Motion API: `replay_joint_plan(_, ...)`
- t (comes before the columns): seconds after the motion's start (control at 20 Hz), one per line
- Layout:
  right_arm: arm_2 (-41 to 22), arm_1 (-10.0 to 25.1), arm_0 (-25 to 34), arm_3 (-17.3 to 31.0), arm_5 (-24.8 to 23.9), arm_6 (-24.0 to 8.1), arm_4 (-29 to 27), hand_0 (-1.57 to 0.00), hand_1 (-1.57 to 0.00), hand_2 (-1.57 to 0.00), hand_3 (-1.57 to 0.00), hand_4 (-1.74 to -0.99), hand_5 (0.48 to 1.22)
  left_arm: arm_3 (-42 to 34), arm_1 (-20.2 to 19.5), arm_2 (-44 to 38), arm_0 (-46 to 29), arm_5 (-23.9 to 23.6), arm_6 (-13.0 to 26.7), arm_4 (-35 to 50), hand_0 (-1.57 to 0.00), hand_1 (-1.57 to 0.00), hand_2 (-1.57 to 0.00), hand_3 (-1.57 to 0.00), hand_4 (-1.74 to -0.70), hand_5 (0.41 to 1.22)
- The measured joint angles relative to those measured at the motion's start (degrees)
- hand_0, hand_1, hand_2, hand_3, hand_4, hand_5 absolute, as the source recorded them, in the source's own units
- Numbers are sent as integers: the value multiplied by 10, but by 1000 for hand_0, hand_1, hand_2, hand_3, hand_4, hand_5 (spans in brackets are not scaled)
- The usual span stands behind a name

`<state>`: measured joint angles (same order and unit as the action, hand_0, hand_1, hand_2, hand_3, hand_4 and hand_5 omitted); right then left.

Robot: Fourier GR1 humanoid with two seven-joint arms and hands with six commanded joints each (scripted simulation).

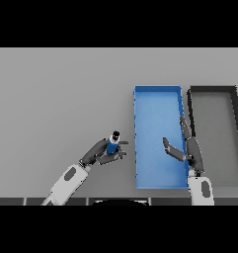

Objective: Pick up the blue pipe and place it into the blue bin.

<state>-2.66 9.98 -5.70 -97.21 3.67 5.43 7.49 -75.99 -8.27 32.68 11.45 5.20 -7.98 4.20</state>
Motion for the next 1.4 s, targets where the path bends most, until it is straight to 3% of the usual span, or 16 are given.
replay_joint_plan(0.35, 1, -1, 1, 8, 6, 12, -6, 1, 1, 1, 1, -1226, 636, -47, 20, -3, -2, -14, -44, -16, -1518, -1526, -1532, -1531, -1469, 1204)
replay_joint_plan(0.65, -5, -2, 5, 9, -7, -4, 18, 1, 1, 1, 1, -1176, 643, -107, 24, -13, 43, 5, 2, 5, -1557, -1559, -1561, -1560, -1466, 1217)
replay_joint_plan(0.95, 4, 9, -6, 10, -2, 18, 12, 1, 1, 1, 1, -1145, 643, -140, 31, 2, 44, 15, 50, -7, -1567, -1568, -1568, -1568, -1466, 1220)
replay_joint_plan(1.1, 6, 6, -6, 10, 2, 13, 2, 1, 1, 1, 1, -1138, 643, -135, 27, -7, 44, 24, 39, -8, -1569, -1569, -1570, -1570, -1466, 1220)
replay_joint_plan(1.25, 8, 6, 3, 19, 0, 7, 2, 1, 1, 1, 1, -1191, 642, -127, 37, -5, 45, 21, 49, -22, -1570, -1570, -1570, -1570, -1466, 1220)
replay_joint_plan(1.4, 8, 6, 6, 21, 8, 28, -6, 1, -2, -41, 1, -1195, 648, -120, 42, -8, 44, 31, 39, -22, -1571, -1571, -1571, -1571, -1467, 1221)
